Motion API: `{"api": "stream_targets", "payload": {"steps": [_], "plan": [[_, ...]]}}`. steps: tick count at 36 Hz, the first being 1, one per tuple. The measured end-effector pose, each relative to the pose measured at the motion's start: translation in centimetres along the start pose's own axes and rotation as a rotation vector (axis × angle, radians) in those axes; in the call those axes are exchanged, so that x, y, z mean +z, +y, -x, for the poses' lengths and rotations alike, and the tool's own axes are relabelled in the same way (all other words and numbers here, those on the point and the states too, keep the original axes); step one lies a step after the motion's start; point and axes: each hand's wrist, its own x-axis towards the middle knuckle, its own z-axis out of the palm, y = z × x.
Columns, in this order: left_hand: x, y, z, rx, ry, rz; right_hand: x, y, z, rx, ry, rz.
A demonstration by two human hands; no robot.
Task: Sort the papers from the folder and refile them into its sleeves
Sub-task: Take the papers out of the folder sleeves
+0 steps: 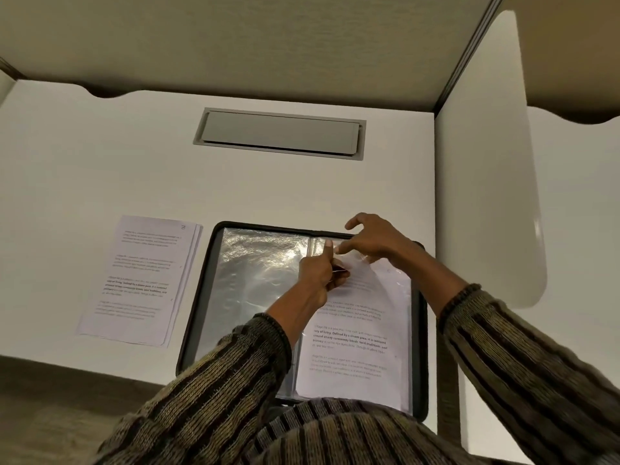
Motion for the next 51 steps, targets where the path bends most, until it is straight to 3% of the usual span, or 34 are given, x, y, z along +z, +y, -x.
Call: {"api": "stream_targets", "payload": {"steps": [5, 12, 14, 19, 24, 31, 38, 51], "plan": [[-0.4, -0.1, -0.3, 0.043, 0.003, -0.075, -0.4, -2.0, -0.9, 0.041, -0.132, 0.229], [-0.8, -0.6, -0.2, 0.125, -0.007, -0.175, -0.6, -2.2, -1.9, -0.051, -0.13, 0.601], [-1.0, -1.2, -0.5, 0.208, 0.036, -0.311, -0.7, -2.0, -2.5, -0.008, -0.154, 0.588], [-3.1, -3.7, -1.6, 0.603, 0.281, -0.919, -0.8, -1.4, -3.9, 0.107, -0.185, 0.544], [-5.9, -6.6, -1.5, 0.793, 0.231, -1.076, -0.8, -1.0, -4.7, 0.163, -0.207, 0.561], [-7.7, -9.5, -0.5, 0.794, -0.045, -1.395, -0.9, -0.2, -5.0, 0.188, -0.234, 0.663], [-8.2, -10.5, -0.2, 0.82, -0.128, -1.453, -1.0, 0.4, -5.2, 0.148, -0.168, 0.778], [-8.8, -10.3, 0.4, 0.826, -0.219, -1.499, -3.9, 0.3, -6.8, -0.067, 0.004, 0.745]]}}
